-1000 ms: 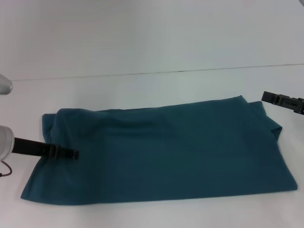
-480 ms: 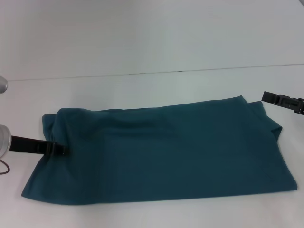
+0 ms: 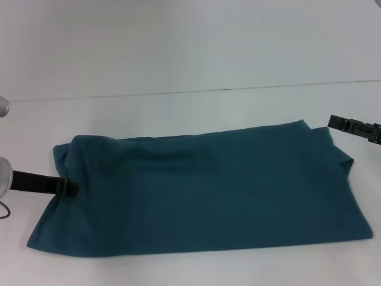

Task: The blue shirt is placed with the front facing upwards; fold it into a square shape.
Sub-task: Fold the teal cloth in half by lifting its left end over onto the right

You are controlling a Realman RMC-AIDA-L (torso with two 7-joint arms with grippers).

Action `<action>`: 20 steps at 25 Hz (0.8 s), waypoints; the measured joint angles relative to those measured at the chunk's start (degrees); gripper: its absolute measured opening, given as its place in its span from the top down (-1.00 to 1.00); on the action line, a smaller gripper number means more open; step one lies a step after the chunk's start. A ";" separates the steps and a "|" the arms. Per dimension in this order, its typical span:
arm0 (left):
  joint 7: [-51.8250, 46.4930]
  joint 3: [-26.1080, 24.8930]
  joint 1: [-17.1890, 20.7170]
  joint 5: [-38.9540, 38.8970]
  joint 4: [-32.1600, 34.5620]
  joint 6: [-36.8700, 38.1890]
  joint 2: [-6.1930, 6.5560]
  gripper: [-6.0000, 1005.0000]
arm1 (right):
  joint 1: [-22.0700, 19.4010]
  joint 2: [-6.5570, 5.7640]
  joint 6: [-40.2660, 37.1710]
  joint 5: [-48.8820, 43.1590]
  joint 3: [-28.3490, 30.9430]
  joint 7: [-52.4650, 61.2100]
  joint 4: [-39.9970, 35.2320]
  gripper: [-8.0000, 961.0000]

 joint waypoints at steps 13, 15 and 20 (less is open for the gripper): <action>0.63 -2.47 1.11 0.80 0.23 0.47 2.42 0.89 | 0.09 0.00 0.49 0.01 0.00 0.00 0.31 -0.97; 0.89 -2.67 1.21 1.21 0.25 0.57 2.70 0.89 | 0.09 0.00 0.51 0.03 0.00 0.00 0.30 -0.97; 1.48 -4.34 1.28 3.51 0.31 0.62 3.09 0.89 | 0.15 0.00 0.50 0.14 0.00 0.14 0.30 -0.97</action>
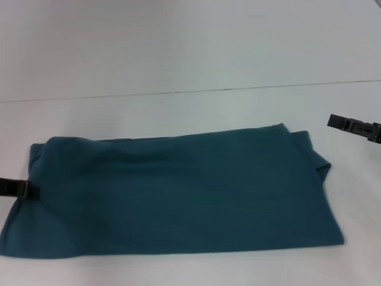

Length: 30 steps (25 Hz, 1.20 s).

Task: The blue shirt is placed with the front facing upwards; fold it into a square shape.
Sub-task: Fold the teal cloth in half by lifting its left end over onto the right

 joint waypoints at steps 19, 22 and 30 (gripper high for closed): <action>1.45 -5.39 0.62 1.94 0.77 1.29 0.64 0.89 | -0.15 -0.09 -0.02 0.30 -0.03 -0.15 -0.02 -0.97; 1.46 -5.52 0.61 1.91 0.77 1.33 0.61 0.89 | -0.15 -0.09 0.00 0.29 -0.13 -0.15 -0.02 -0.97; 1.52 -5.57 0.36 1.12 0.71 2.41 0.61 0.89 | -0.15 -0.01 0.11 0.14 -0.41 -0.17 -0.02 -0.97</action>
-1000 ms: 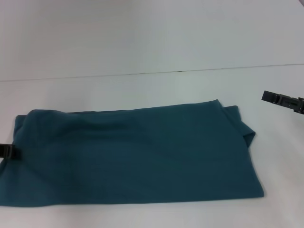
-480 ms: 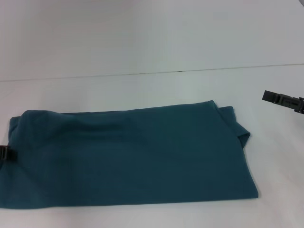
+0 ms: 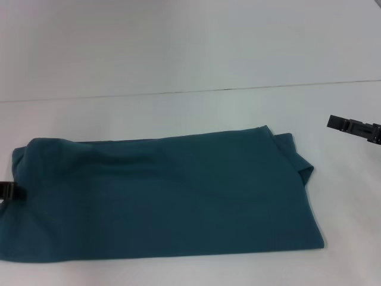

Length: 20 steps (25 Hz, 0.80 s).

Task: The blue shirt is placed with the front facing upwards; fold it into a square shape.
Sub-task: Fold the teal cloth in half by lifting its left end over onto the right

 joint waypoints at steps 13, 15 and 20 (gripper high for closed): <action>1.34 -0.12 -1.02 -14.68 -0.05 11.38 0.85 0.89 | 0.02 0.38 0.08 0.04 0.04 -1.26 0.12 -0.97; 1.34 0.01 -1.37 -16.89 -0.40 12.69 0.85 0.89 | -0.02 0.45 0.08 0.01 0.00 -1.41 0.16 -0.97; 1.20 0.45 -1.98 -22.11 -1.71 14.25 0.57 0.89 | 0.07 0.25 0.08 -0.05 -0.08 -1.90 1.41 -0.97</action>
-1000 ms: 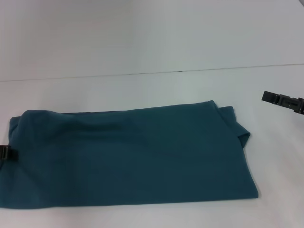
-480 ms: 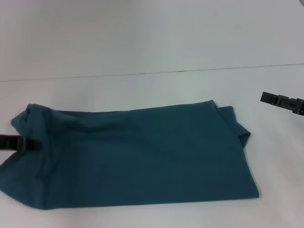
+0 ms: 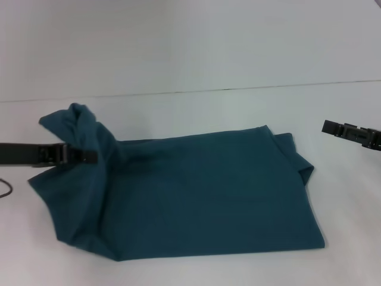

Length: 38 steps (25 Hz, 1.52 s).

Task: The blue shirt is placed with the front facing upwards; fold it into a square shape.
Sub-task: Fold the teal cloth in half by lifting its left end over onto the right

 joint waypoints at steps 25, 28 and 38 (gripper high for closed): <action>-2.40 1.63 -2.05 -19.92 -3.92 9.74 -2.41 0.89 | 1.78 -0.43 -0.55 -0.16 -1.87 -0.60 1.52 -0.97; -2.51 2.05 -2.34 -20.89 -4.01 9.82 -2.92 0.89 | 1.79 -0.42 -0.58 -0.16 -2.30 -0.58 1.52 -0.97; -1.20 3.61 -4.71 -21.42 -8.27 4.80 -4.66 0.89 | 2.23 0.02 -0.58 -0.15 -3.32 -1.00 1.67 -0.97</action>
